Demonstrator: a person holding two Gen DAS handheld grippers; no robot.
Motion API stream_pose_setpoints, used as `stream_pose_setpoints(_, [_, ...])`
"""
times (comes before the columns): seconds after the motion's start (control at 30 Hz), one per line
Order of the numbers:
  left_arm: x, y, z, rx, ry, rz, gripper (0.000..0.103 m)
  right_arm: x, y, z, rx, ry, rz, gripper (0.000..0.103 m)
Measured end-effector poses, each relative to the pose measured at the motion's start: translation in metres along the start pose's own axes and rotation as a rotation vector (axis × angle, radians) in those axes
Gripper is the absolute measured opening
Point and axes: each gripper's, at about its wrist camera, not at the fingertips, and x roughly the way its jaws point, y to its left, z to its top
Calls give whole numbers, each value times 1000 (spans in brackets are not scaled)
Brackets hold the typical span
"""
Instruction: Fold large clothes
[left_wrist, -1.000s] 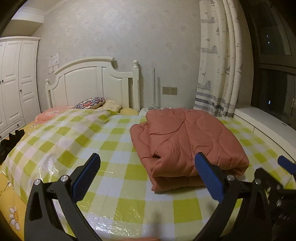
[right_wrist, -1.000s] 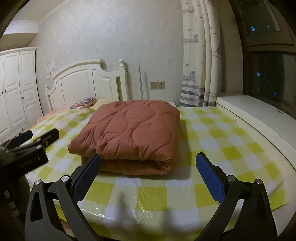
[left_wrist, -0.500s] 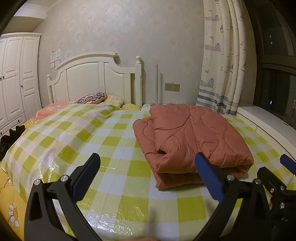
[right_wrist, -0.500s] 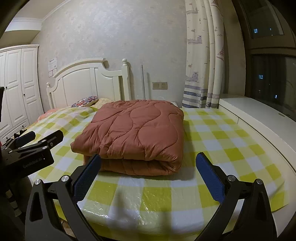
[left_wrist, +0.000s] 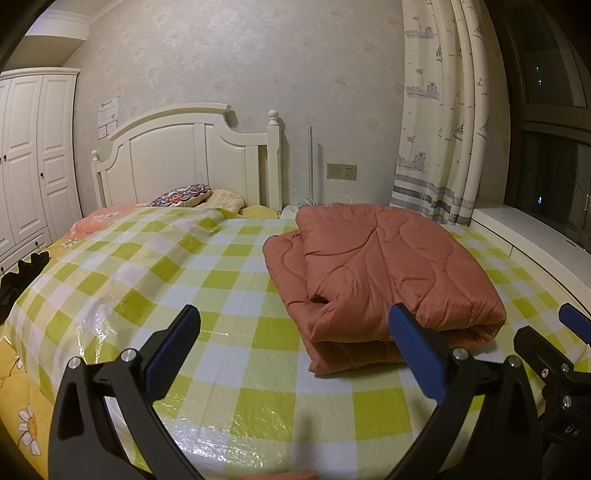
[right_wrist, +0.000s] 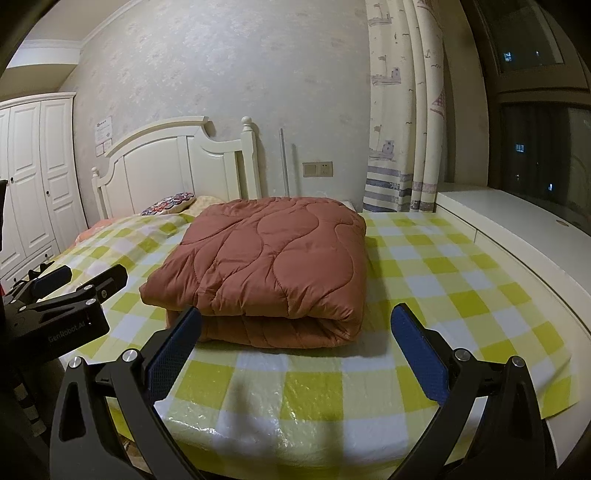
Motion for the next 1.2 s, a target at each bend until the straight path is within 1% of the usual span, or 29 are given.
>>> stream_pose_setpoints(0.47, [2, 2, -2, 4, 5, -5, 101, 0, 1, 0, 3, 1, -1, 98])
stream_pose_setpoints(0.77, [4, 10, -5, 11, 5, -8, 101, -1, 1, 0, 4, 2, -1, 98])
stream_pose_setpoints(1.2, [2, 15, -5, 41, -5, -14, 101, -1, 3, -2, 6, 2, -1, 98])
